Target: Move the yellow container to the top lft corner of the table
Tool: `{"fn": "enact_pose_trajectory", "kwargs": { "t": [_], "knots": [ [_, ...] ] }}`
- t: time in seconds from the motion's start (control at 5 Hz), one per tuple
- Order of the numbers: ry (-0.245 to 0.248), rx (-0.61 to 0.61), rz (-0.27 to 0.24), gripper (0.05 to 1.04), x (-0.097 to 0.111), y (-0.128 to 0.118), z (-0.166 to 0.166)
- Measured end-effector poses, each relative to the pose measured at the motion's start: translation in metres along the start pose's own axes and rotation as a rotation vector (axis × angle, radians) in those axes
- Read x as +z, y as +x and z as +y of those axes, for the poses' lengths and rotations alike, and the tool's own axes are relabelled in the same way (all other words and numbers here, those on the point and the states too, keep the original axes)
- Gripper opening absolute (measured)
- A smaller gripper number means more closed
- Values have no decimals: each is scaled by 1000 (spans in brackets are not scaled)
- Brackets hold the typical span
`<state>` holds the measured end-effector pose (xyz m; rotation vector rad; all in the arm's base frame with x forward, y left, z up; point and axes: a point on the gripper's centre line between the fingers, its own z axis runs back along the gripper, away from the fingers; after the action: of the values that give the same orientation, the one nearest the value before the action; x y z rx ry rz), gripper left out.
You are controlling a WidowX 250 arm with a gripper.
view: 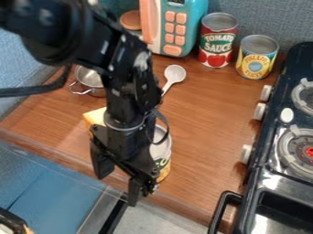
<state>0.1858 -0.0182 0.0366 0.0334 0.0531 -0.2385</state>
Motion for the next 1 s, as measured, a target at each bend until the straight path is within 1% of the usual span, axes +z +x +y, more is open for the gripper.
{"fn": "enact_pose_trajectory", "kwargs": {
  "t": [0.2,0.4,0.6,0.8,1.0],
  "knots": [
    [-7,-2,5,998,-12,21,7],
    [-18,-18,-6,998,-12,39,8],
    [-43,-18,-41,998,-7,56,8],
    [-43,-5,-77,998,-1,76,12],
    [-38,72,-75,998,-7,97,17]
  ]
}}
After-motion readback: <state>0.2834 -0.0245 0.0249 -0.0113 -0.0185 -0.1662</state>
